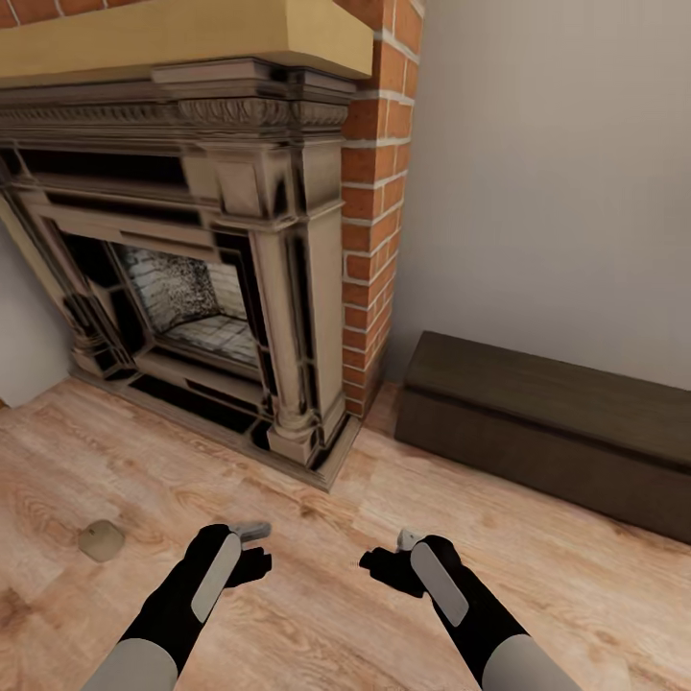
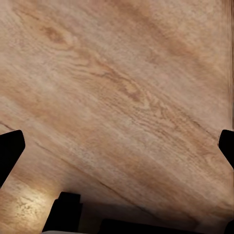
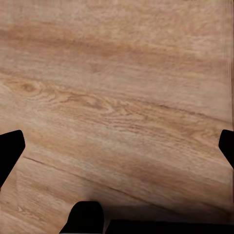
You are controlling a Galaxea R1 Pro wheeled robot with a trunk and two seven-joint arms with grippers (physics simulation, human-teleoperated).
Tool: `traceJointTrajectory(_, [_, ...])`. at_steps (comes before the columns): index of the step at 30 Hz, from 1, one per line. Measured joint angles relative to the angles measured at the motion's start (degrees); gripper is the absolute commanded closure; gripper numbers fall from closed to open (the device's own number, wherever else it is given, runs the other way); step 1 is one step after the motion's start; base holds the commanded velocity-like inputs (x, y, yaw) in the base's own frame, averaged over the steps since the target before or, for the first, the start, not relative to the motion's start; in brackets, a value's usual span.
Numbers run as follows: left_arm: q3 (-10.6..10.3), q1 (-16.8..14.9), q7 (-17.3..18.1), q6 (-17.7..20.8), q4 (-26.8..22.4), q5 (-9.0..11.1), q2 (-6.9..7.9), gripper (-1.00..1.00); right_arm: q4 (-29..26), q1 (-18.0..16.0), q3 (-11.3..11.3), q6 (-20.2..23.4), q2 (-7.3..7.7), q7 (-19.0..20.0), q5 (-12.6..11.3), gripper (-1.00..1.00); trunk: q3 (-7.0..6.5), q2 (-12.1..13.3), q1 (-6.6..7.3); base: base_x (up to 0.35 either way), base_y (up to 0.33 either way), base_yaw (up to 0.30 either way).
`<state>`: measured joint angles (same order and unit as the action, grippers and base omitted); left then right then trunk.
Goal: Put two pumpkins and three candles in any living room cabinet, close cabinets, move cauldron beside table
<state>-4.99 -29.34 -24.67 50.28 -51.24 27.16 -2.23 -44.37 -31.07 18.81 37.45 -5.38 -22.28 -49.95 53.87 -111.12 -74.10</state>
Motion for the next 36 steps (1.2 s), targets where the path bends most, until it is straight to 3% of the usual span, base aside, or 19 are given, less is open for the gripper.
traceJointTrajectory(29, [-0.01, 0.00, 0.01, -0.21, 0.06, -0.09, 0.27, -1.00, -0.12, 0.00, 0.04, -1.95, 0.07, 0.23, 0.01, -1.00, -0.48, 0.00, 0.00, 0.000, 0.000, -0.169])
traceJointTrajectory(36, [-0.01, 0.00, 0.01, -0.18, 0.08, -0.08, 0.23, -1.00, -0.12, 0.00, 0.02, -1.97, 0.35, 5.03, 0.01, -1.00, -0.96, 0.00, 0.00, 0.000, 0.000, -0.216])
